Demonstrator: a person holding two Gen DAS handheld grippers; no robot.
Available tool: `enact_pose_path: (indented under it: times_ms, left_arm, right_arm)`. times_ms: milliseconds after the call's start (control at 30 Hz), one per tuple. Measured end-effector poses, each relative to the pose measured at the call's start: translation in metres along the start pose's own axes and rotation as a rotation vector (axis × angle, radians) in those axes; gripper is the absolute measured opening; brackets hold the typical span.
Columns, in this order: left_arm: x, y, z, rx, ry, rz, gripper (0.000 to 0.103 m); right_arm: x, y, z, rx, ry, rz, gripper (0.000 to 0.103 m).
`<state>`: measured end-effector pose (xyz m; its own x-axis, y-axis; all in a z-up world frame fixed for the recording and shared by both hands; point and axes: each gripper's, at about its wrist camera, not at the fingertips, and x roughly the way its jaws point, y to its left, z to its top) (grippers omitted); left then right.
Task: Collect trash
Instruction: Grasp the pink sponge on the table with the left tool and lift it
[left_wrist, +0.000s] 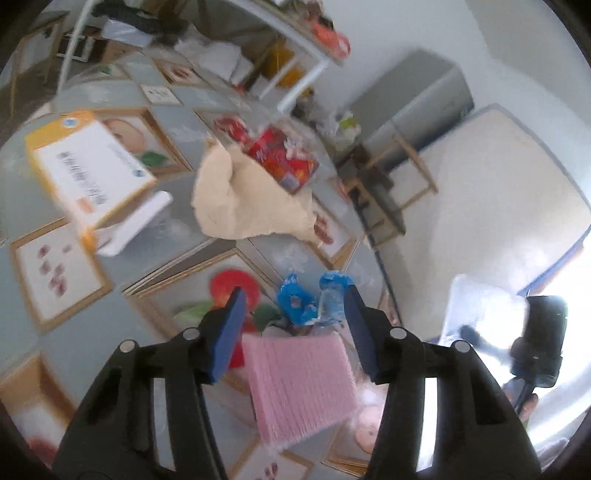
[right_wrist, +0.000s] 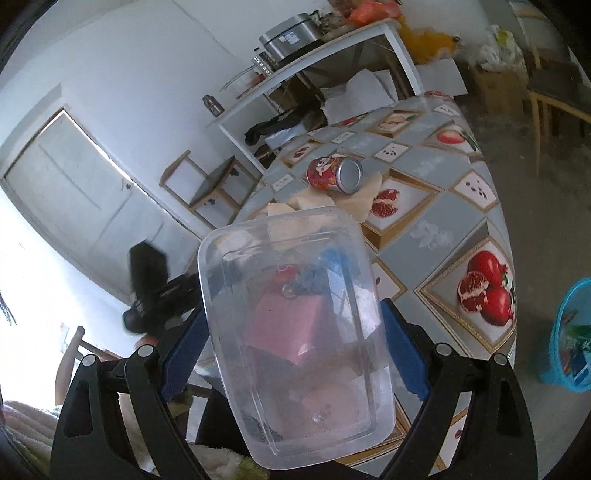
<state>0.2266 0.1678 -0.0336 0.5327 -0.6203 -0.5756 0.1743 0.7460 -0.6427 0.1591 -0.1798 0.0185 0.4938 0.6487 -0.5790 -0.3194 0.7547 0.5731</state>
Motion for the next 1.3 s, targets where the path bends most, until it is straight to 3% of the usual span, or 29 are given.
enact_pose_path:
  times_ms: [200,533,633,700,800,900,1067,1300]
  left_arm:
    - [0.05,-0.002,-0.002,0.04,0.194,0.044,0.051]
    - [0.039,-0.002,-0.031,0.031,0.287,-0.027,0.05]
    - [0.028,-0.013,-0.048,0.068,0.313,-0.046,0.053]
    - [0.021,-0.022,-0.059,0.099,0.315,-0.047,0.062]
    - [0.006,-0.043,-0.07,0.192,0.252,0.031,0.077]
    - [0.004,-0.067,-0.077,0.309,0.199,0.078,0.084]
    - [0.035,-0.093,-0.079,0.43,0.255,0.165,0.086]
    - [0.07,-0.104,-0.071,0.459,0.335,0.236,0.086]
  right_arm:
    - [-0.006,-0.014,-0.005,0.035,-0.009,0.013,0.087]
    - [-0.011,-0.025,-0.011,0.064,-0.014,0.026,0.087]
    - [-0.012,-0.027,-0.012,0.069,-0.015,0.03,0.087]
    - [-0.011,-0.029,-0.012,0.074,-0.017,0.032,0.087]
    - [-0.013,-0.031,-0.014,0.082,-0.019,0.034,0.087]
    - [-0.014,-0.033,-0.016,0.091,-0.019,0.04,0.087]
    - [-0.017,-0.034,-0.018,0.09,-0.027,0.042,0.087]
    - [-0.019,-0.041,-0.023,0.11,-0.03,0.037,0.087]
